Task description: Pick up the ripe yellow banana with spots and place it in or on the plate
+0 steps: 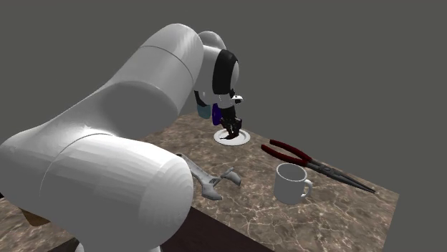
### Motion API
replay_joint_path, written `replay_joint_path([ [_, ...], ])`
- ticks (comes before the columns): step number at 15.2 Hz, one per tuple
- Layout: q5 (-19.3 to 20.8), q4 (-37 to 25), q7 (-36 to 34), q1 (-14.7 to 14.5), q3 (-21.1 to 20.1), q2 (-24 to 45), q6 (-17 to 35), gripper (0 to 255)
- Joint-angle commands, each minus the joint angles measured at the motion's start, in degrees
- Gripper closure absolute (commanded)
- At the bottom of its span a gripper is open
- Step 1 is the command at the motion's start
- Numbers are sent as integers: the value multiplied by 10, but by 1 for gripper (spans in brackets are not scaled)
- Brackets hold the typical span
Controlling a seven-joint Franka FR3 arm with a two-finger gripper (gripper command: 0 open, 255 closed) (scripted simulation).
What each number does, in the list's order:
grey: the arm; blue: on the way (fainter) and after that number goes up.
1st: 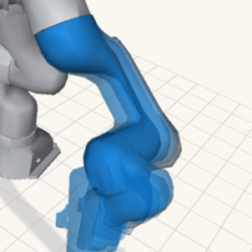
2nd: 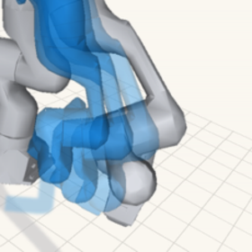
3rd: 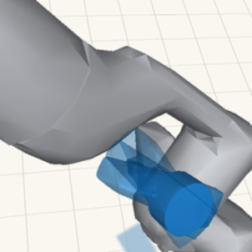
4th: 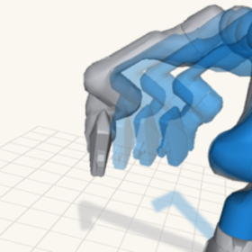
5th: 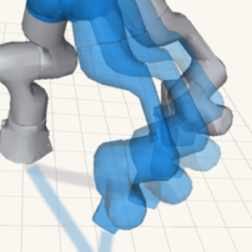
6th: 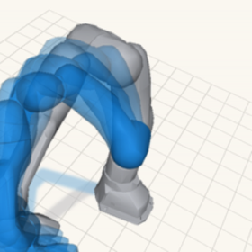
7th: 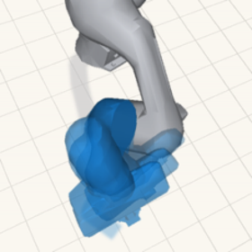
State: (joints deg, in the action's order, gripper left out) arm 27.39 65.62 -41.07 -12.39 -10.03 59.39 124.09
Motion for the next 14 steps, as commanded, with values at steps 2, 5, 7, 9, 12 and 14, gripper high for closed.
replay_joint_path([
  [2, 0, -5, 0, -1, 0, 5, 0, 255],
  [5, 0, -5, 0, -1, 0, 5, 0, 255],
  [7, 0, -5, 0, -1, 0, 5, 0, 255],
  [9, 0, -5, 0, -1, 0, 5, 0, 0],
  [12, 0, -5, 0, -1, 0, 5, 0, 0],
  [14, -2, 2, 0, -1, -2, -10, -8, 0],
])
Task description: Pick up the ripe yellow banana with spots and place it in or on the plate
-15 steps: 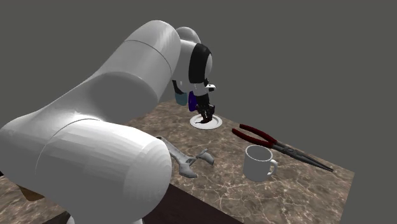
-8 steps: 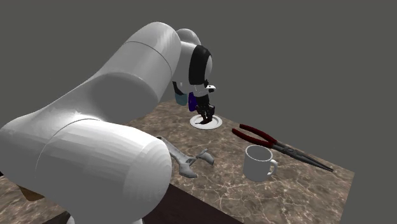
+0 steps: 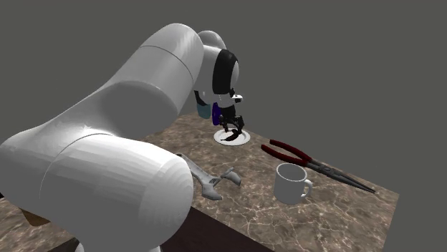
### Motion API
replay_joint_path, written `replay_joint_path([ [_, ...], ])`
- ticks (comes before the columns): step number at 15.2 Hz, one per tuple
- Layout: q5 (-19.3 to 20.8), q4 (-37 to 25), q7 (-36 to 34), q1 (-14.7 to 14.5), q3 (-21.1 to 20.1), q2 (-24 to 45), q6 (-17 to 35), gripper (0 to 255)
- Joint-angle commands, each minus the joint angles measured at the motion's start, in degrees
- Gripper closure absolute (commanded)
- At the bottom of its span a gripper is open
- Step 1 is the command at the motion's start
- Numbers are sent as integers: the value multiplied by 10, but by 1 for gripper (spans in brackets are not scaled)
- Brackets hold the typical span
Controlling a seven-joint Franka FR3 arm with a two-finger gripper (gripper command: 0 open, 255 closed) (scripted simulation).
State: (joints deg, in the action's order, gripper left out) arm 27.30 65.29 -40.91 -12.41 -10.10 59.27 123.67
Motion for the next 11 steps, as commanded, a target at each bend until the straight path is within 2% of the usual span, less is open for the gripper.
replay_joint_path([
  [1, -2, 12, -2, -2, -4, -23, -12, 0],
  [3, -6, 20, -1, -4, -8, -46, -28, 0],
  [11, -6, 20, -1, -4, -8, -46, -28, 0],
])
